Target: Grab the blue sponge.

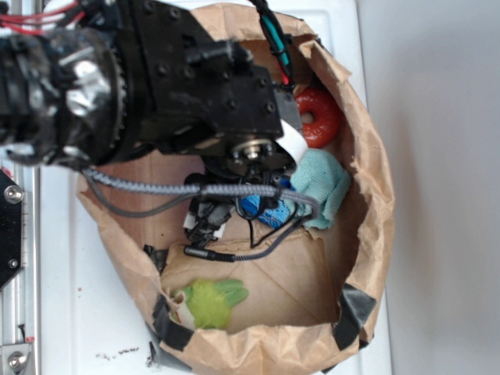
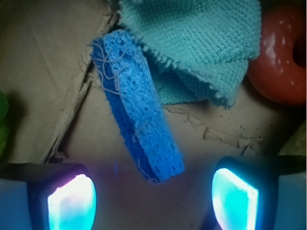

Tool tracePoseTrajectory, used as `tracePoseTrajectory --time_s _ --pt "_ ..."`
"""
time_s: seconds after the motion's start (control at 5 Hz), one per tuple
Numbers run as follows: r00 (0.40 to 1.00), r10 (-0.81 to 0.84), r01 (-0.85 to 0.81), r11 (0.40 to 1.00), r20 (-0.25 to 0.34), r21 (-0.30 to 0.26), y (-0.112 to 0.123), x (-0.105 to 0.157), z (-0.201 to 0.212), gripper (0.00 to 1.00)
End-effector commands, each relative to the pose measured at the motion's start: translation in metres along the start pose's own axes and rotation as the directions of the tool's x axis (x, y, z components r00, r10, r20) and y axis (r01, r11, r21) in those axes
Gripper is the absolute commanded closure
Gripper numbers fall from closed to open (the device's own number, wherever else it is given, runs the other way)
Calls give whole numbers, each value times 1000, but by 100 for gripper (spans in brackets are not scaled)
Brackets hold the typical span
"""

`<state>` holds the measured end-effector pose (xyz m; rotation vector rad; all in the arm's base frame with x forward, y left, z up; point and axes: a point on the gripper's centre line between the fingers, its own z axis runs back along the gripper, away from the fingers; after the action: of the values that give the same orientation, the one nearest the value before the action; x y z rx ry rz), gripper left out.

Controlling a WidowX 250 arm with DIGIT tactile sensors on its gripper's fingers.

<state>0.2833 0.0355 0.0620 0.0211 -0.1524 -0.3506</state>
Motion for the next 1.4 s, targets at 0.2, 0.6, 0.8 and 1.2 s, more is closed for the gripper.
tracePoseTrajectory --time_s 0.2,0.6,0.8,1.2 --pt "995 0 -6 998 104 58 -2 27 -17 0" --pt "997 -18 11 996 76 84 -14 34 -28 62" --pt "998 -13 8 997 64 79 -13 33 -24 100" --pt "995 52 -55 998 81 39 -12 18 34 100"
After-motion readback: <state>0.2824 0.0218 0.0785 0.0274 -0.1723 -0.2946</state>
